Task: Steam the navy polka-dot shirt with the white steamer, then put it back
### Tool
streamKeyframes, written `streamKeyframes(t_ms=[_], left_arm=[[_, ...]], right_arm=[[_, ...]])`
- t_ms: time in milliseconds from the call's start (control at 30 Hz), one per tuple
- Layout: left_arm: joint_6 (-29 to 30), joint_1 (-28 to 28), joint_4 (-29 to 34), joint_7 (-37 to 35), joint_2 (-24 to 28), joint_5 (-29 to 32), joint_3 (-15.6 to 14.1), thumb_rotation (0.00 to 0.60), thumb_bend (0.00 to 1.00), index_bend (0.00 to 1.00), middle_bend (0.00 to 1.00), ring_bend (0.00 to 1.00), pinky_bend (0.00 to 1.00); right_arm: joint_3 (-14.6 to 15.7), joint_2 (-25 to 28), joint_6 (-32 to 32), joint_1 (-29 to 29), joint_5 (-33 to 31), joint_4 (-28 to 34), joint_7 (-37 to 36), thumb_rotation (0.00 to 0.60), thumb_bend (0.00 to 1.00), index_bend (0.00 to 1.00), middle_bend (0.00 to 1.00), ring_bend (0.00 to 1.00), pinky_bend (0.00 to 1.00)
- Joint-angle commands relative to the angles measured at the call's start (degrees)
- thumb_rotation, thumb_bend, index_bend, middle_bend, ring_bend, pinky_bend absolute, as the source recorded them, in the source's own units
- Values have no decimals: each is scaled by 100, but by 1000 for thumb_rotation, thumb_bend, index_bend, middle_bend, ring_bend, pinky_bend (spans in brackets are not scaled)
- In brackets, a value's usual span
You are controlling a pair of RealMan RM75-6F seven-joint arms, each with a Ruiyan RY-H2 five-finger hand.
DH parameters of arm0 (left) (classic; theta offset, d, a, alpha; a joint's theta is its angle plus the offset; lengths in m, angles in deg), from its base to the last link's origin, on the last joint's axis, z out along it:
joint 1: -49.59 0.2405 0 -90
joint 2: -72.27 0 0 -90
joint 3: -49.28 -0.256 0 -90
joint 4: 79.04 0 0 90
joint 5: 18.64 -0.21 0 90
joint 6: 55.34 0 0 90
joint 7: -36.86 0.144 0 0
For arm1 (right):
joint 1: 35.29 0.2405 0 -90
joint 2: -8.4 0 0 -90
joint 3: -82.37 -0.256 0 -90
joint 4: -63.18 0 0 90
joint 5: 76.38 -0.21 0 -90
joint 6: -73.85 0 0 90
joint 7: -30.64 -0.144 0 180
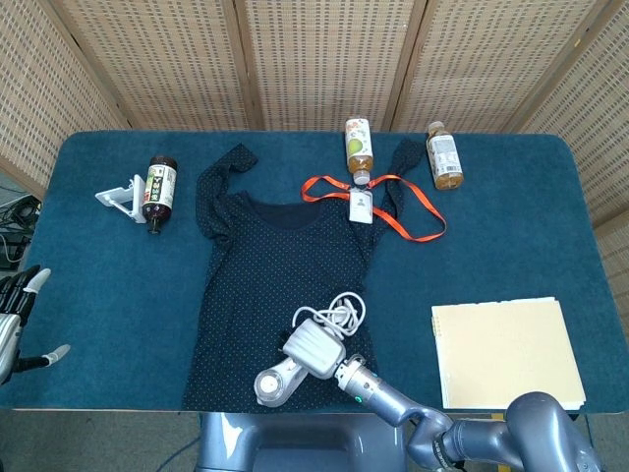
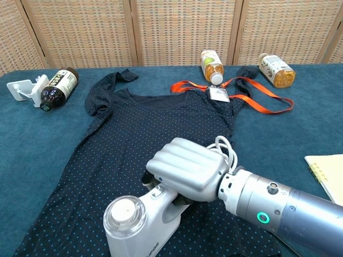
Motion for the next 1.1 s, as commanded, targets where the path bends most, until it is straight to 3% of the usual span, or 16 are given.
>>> streamKeyframes(t_ms=[33,700,1100], left_arm=[[11,3,-1,-3,0,-5,1,600,0,0,0,0,0],[-12,-17,28,159,-52,-24,-20,600,0,0,0,0,0],[-19,-30,82,205,-49,-11,-11,600,0,0,0,0,0]], right_arm=[[1,21,-54,-29,26,3,62,600,1000,800,640,749,1000],[108,1169,-602,-552,-63,-769,-501,600,1000,801,642,750,1000],[177,1161,-593,-514,124,-580,-632,600,1000,802,642,751,1000]])
